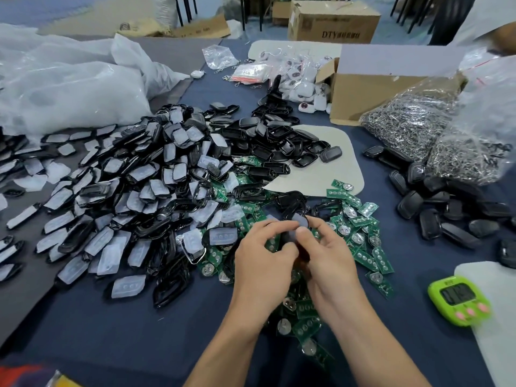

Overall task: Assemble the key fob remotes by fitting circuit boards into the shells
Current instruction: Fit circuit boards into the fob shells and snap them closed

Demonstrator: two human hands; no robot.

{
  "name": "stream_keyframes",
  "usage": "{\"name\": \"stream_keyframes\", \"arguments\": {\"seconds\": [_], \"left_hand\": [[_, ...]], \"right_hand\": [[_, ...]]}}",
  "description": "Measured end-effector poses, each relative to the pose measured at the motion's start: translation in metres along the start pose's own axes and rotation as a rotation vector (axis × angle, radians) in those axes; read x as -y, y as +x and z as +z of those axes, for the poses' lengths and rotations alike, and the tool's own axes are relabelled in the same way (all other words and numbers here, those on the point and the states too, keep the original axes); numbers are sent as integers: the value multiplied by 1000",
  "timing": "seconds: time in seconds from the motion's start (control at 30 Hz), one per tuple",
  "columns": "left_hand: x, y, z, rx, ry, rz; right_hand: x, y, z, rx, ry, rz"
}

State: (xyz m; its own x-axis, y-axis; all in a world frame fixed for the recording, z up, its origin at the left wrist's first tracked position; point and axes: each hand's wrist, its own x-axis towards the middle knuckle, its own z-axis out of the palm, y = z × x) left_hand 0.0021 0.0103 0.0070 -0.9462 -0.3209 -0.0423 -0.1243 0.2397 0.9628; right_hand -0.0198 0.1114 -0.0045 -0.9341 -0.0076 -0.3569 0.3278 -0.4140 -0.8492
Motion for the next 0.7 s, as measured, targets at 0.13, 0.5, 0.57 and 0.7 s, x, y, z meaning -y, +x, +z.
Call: {"name": "stream_keyframes", "arguments": {"seconds": [0.13, 0.5, 0.57, 0.7], "left_hand": [[-1, 1, -2, 77, -349, -246], [6, 9, -29, 73, -444, -285], [7, 10, -32, 43, -376, -281], [6, 10, -35, -39, -370, -336]], "right_hand": [[2, -1, -9, 40, 76, 70], [1, 0, -24, 275, 146, 289], [0, 0, -25, 289, 145, 292], [0, -1, -23, 288, 132, 277]]}}
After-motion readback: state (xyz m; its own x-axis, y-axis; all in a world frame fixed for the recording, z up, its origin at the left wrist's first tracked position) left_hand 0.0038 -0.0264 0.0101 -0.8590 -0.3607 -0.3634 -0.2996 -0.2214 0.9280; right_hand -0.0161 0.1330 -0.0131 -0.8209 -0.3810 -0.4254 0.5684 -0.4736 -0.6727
